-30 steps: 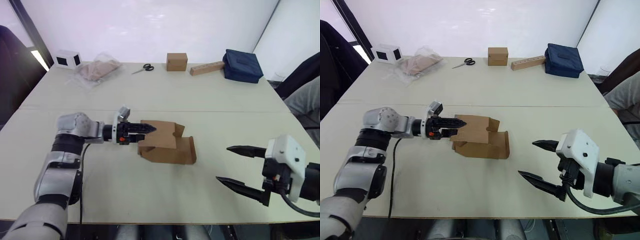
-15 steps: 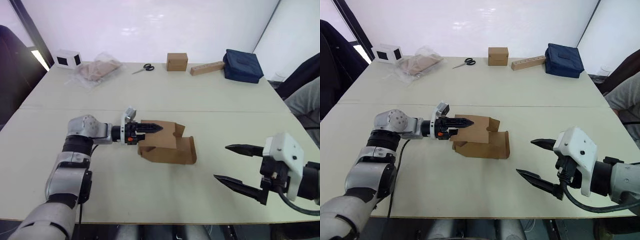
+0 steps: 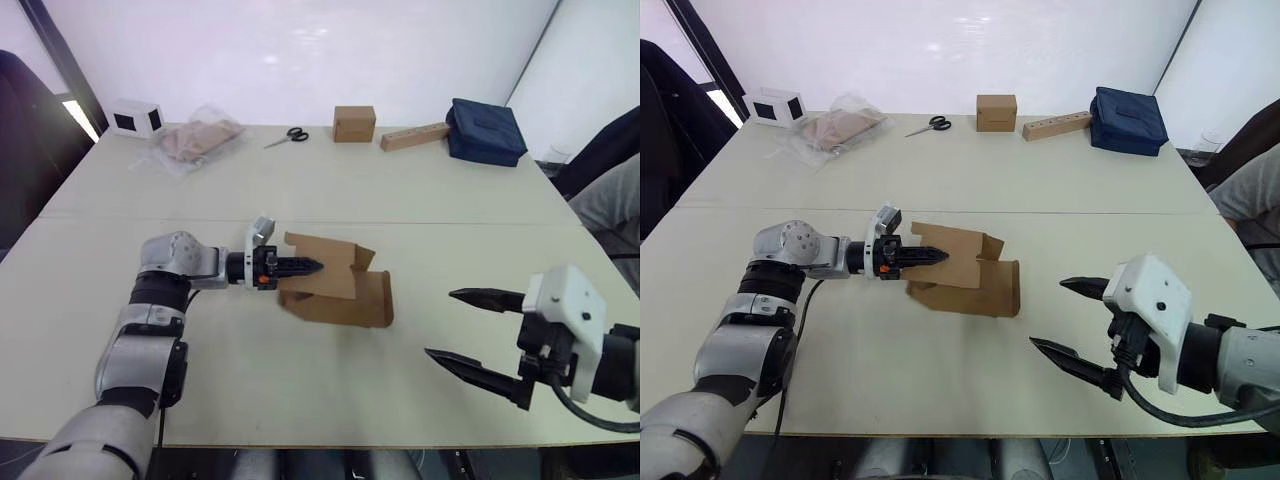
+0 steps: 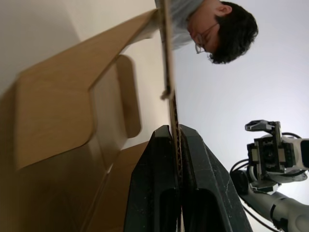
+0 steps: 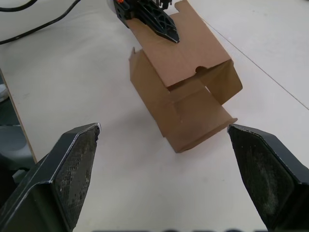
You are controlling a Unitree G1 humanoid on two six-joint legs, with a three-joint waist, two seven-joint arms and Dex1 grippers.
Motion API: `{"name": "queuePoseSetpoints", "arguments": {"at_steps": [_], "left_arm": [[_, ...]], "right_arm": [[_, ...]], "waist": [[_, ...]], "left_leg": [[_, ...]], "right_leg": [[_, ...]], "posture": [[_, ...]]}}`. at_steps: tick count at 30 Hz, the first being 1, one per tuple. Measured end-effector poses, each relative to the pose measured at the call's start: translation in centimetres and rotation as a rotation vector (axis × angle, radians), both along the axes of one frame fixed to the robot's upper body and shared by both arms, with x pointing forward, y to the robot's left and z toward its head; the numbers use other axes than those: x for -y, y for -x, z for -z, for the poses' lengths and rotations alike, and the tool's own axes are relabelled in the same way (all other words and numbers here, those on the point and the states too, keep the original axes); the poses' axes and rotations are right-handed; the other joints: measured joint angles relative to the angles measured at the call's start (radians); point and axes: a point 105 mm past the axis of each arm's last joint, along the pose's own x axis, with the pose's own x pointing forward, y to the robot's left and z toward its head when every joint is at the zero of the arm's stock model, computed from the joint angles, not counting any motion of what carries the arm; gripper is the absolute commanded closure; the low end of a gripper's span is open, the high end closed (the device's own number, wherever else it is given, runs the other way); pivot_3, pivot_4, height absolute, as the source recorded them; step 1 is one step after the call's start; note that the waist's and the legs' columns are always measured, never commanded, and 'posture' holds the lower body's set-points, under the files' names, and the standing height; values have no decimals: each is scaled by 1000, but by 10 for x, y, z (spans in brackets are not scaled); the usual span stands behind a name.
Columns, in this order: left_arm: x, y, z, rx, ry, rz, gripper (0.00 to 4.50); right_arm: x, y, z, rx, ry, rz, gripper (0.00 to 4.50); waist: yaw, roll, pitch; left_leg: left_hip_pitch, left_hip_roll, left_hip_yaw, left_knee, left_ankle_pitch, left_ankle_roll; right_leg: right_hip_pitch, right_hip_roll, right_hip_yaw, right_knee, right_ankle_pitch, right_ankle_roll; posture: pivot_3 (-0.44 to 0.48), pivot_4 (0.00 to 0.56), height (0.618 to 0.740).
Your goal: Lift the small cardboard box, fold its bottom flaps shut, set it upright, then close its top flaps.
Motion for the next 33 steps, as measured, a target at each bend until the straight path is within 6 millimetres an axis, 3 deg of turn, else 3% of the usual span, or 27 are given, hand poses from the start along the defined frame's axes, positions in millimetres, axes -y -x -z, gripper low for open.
{"name": "queuePoseSetpoints", "arguments": {"at_steps": [3, 6, 12, 15, 19, 24, 25, 33], "left_arm": [[-2, 7, -5, 12, 19, 27, 4461], [-5, 16, -19, 139, 82, 45, 4461], [-11, 32, -53, 421, 171, 79, 4461], [-14, 35, -65, 528, 181, 93, 4500], [-18, 39, -71, 608, 180, 117, 4500], [-15, 42, -71, 637, 173, 139, 4500], [-15, 42, -71, 637, 173, 138, 4500], [-15, 41, -72, 644, 172, 134, 4500]], "right_arm": [[1, -1, -1, 12, -1, 16, 0], [2, -7, -8, 62, -15, 49, 0], [9, -33, -39, 262, -112, 151, 0], [17, -55, -59, 409, -148, 237, 689], [18, -82, -76, 586, -148, 309, 2161], [0, -110, -60, 651, -79, 293, 4220], [-3, -114, -57, 654, -76, 284, 4380], [-35, -118, -34, 646, -35, 139, 4380]], "waist": [[-3, 0, 0], [-5, 0, 0], [0, 1, 0], [-1, 1, 0], [-4, 1, 0], [-5, 1, 0], [-5, 1, 0], [-5, 2, 0]], "left_leg": [[0, 0, 0, 0, 0, 0], [0, 1, 0, 0, 0, 0], [0, 0, 0, 2, 0, 0], [0, 0, 0, 3, 0, 0], [-1, 0, 0, 3, 0, 0], [-3, 0, -1, 3, 0, 0], [-5, 0, -1, 3, 0, 0], [-14, 0, -1, 7, 0, 0]], "right_leg": [[0, 0, 0, 0, 0, 0], [0, -1, 0, 0, 0, 0], [1, -1, 0, 0, 0, -1], [2, -1, 0, 0, 0, -1], [1, 0, 0, 0, 0, -1], [-1, 0, 0, 0, 0, 0], [-2, 0, 0, 0, 0, 0], [-9, 0, -1, 1, 2, 2]], "posture": [[0, 150, 740], [0, 150, 740], [0, 150, 740], [0, 150, 740], [0, 150, 740], [0, 150, 740], [0, 150, 740], [0, 150, 740]]}}
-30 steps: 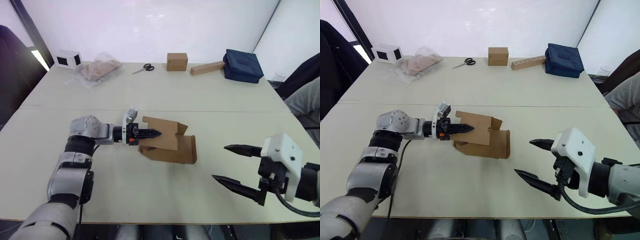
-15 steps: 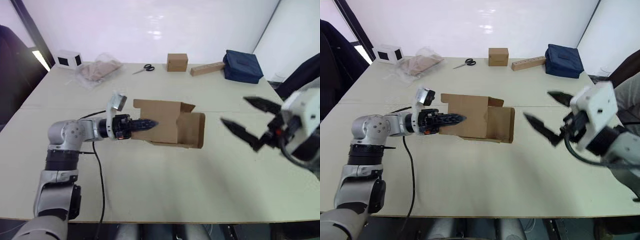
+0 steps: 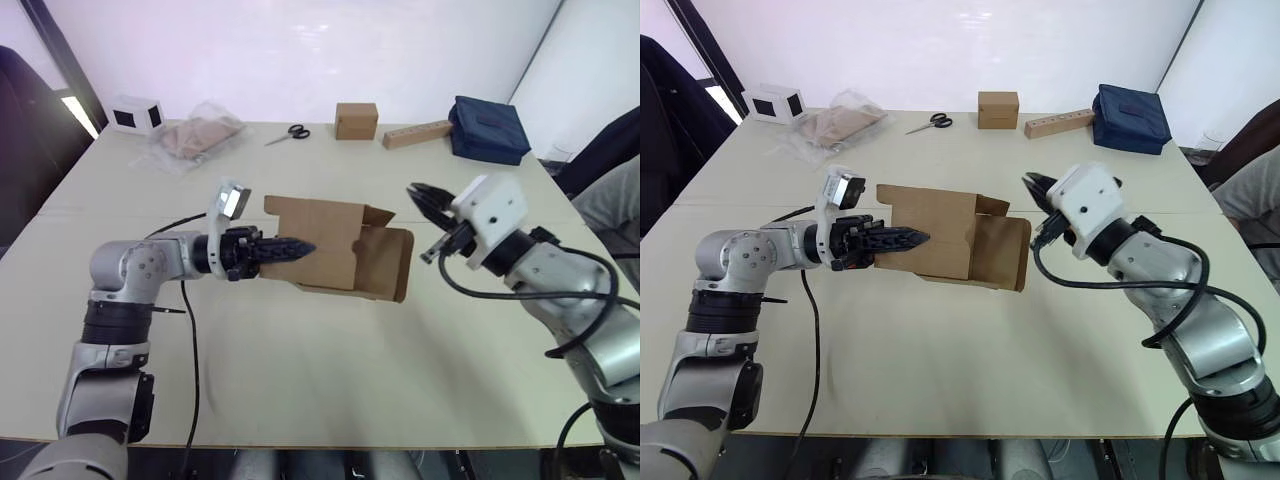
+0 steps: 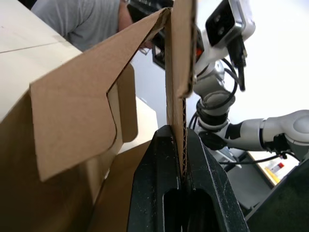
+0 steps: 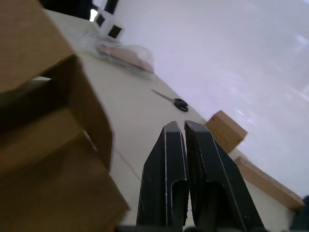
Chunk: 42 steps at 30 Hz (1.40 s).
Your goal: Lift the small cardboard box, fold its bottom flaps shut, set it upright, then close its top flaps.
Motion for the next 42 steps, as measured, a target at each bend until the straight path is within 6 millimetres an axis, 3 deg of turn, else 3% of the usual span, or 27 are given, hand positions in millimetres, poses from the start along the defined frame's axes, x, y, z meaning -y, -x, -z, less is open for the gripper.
{"name": "queuePoseSetpoints", "arguments": {"at_steps": [17, 28, 33, 36, 39, 42], "left_arm": [[-3, -7, -5, -67, 40, -59, 4500], [-5, -13, -10, -73, 49, -90, 4500], [-3, -13, -11, -76, 58, -90, 4500], [-4, -13, -11, -72, 58, -94, 4500], [-6, -14, -12, -67, 52, -108, 4500], [-6, -16, -12, -67, 54, -120, 4500]], "right_arm": [[-25, 1, 4, 79, 90, -34, 4380], [-22, 5, 11, 23, 112, -34, 4380], [-19, -5, 13, 41, 145, 46, 4380], [-5, -7, 1, 47, 93, 85, 4380], [2, 4, -4, 18, 46, 51, 4380], [-10, 19, 15, -73, 50, -41, 4380]], "waist": [[-2, 0, 0], [-3, 0, 0], [-4, 0, 0], [-3, 0, 0], [2, 0, 0], [3, 0, 0]], "left_leg": [[0, 0, 0, 0, 0, 0], [0, 0, 0, 1, 0, 0], [1, 0, 0, 1, 0, 0], [0, 0, 0, 1, 0, 0], [0, 0, -1, 0, 0, 0], [0, 0, -1, 1, 0, 0]], "right_leg": [[0, 1, 0, 1, 0, 0], [0, 2, 0, 1, 0, 1], [0, 3, 0, 1, 0, 0], [0, 3, 0, 1, 1, 1], [0, 3, 0, 1, 1, 1], [0, 3, 0, 1, 1, 1]], "posture": [[0, 150, 740], [0, 150, 740], [0, 150, 740], [0, 150, 740], [0, 150, 740], [0, 150, 740]]}}
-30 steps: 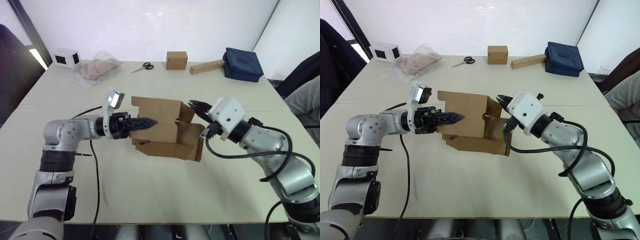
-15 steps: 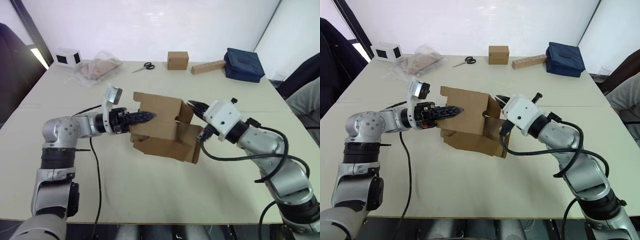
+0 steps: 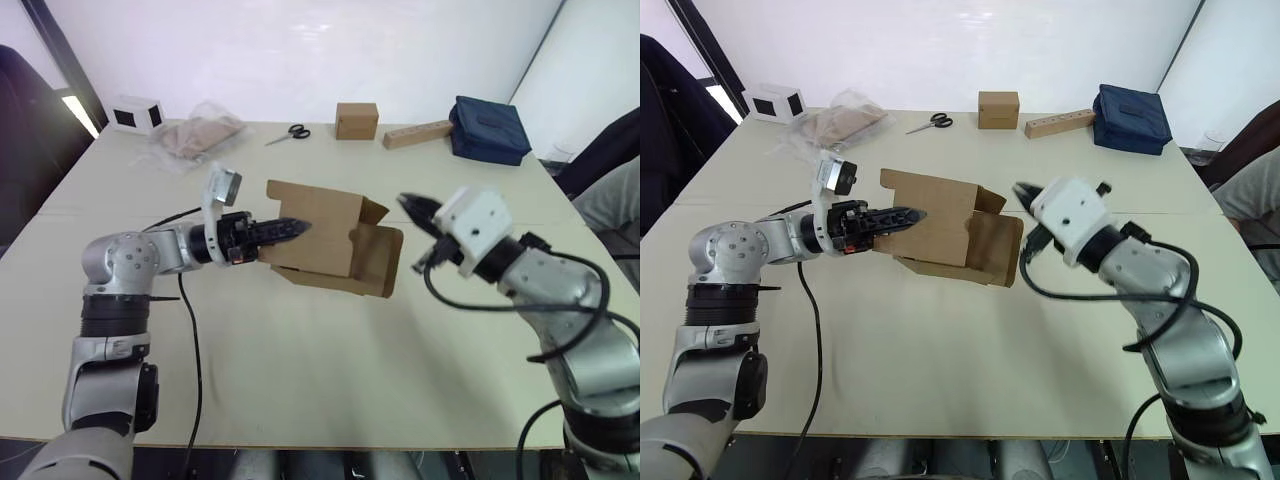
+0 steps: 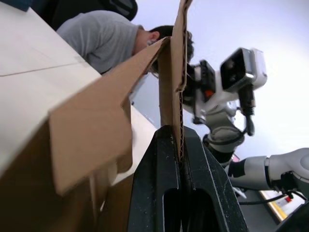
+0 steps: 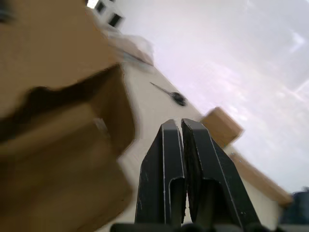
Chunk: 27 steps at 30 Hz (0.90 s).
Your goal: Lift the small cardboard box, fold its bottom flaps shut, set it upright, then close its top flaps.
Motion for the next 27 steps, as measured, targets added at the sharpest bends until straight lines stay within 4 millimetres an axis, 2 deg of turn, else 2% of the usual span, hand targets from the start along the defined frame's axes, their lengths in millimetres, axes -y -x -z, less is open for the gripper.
{"name": "queuePoseSetpoints", "arguments": {"at_steps": [4, 6, 11, 13, 20, 27], "left_arm": [[1, -4, -2, -8, 23, -17, 4500], [2, -4, -4, -11, 36, -13, 4500], [5, 0, -9, -21, 57, 20, 4500], [7, 4, -12, -20, 58, 38, 4500], [10, 22, -18, -35, 84, 105, 4500], [10, 33, -11, -61, 72, 122, 4500]], "right_arm": [[-8, 10, 7, -60, -10, -59, 4380], [-15, 15, 20, -114, -1, -95, 4380], [-20, 11, 37, -150, 34, -109, 4380], [-18, 5, 37, -124, 51, -96, 4380], [6, -22, 40, -12, 122, 52, 4380], [9, -31, 20, 116, 101, 96, 4380]], "waist": [[-3, 0, 0], [-3, 0, 0], [-6, 0, 0], [-7, 0, 0], [-7, 0, 0], [-20, 0, 0]], "left_leg": [[0, 0, -1, 0, 0, 0], [1, 0, -2, 0, 0, 0], [1, 0, -2, 1, 0, 0], [1, 0, -2, 1, 0, 0], [0, 0, -2, 1, 0, -1], [1, 0, -3, 1, 2, -4]], "right_leg": [[1, 1, 0, 0, 0, -1], [1, 1, 0, 0, -1, -2], [1, 1, 0, 1, -1, -2], [1, 1, 0, 1, -1, -2], [1, 1, 1, 0, 0, 0], [1, 1, 1, 1, 1, 0]], "posture": [[0, 150, 740], [0, 150, 740], [0, 150, 740], [0, 150, 740], [0, 150, 740], [0, 150, 740]]}}
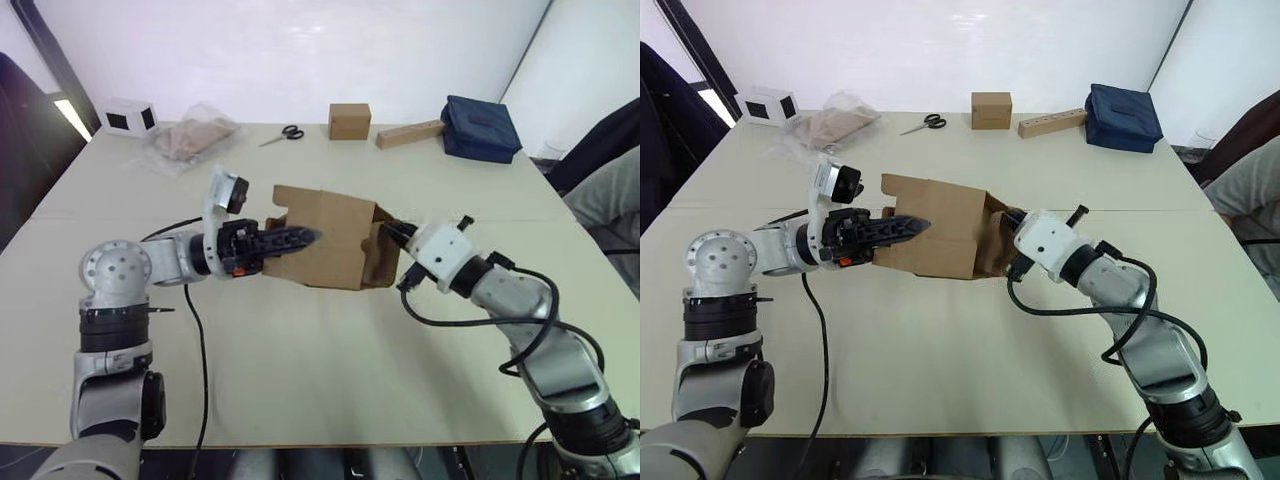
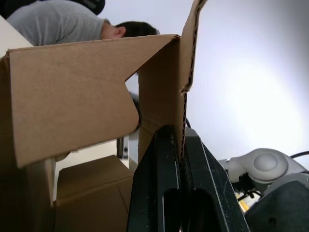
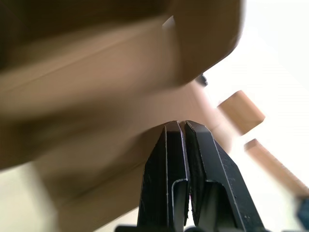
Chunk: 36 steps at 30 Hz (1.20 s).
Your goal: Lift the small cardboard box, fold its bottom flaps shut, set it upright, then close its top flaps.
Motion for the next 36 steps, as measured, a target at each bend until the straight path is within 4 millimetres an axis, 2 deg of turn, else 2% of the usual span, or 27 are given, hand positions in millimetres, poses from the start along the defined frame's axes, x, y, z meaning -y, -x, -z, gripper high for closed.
{"name": "queuePoseSetpoints", "arguments": {"at_steps": [4, 8, 11, 16, 20, 29, 36], "left_arm": [[-6, -5, 3, 5, -17, -42, 4500], [-12, -14, 11, 2, -43, -87, 4500], [-17, -19, 13, 6, -41, -112, 4500], [-16, -19, 13, 13, -42, -97, 4500], [-15, -19, 11, 19, -40, -92, 4500], [-9, -19, 8, 23, -25, -75, 4500], [-8, -16, 5, 16, -12, -63, 4500]], "right_arm": [[1, 4, -5, -15, -22, -24, 4380], [-4, 21, -9, -81, -53, -93, 4380], [0, 31, -16, -113, -69, -109, 4380], [10, 28, -34, -85, -123, -69, 4380], [8, 26, -36, -84, -138, -69, 4380], [-17, 23, -22, -130, -155, -148, 4380], [-33, 23, -23, -122, -154, -195, 4380]], "waist": [[0, 0, 0], [1, 0, 0], [1, 0, 0], [0, 0, 0], [0, 0, 0], [0, 0, 0], [-1, 0, 0]], "left_leg": [[0, 0, 0, 0, 0, 0], [0, 0, 0, 0, 0, 0], [0, 0, 0, 0, 0, 0], [0, 0, 0, 0, 0, 0], [0, 1, -1, 0, 0, 0], [0, 0, 0, 0, 0, 0], [0, 1, 0, 0, 0, 0]], "right_leg": [[0, 1, 0, 0, 0, 0], [0, 1, 0, 0, 0, 0], [0, 0, 0, 0, -1, -2], [0, 1, 0, 0, -1, -3], [0, 1, 0, 0, -1, -3], [0, 1, 0, 0, -1, -3], [0, 1, 0, 0, 0, -1]], "posture": [[0, 150, 740], [0, 150, 740], [0, 150, 740], [0, 150, 740], [0, 150, 740], [0, 150, 740], [0, 150, 740]]}}
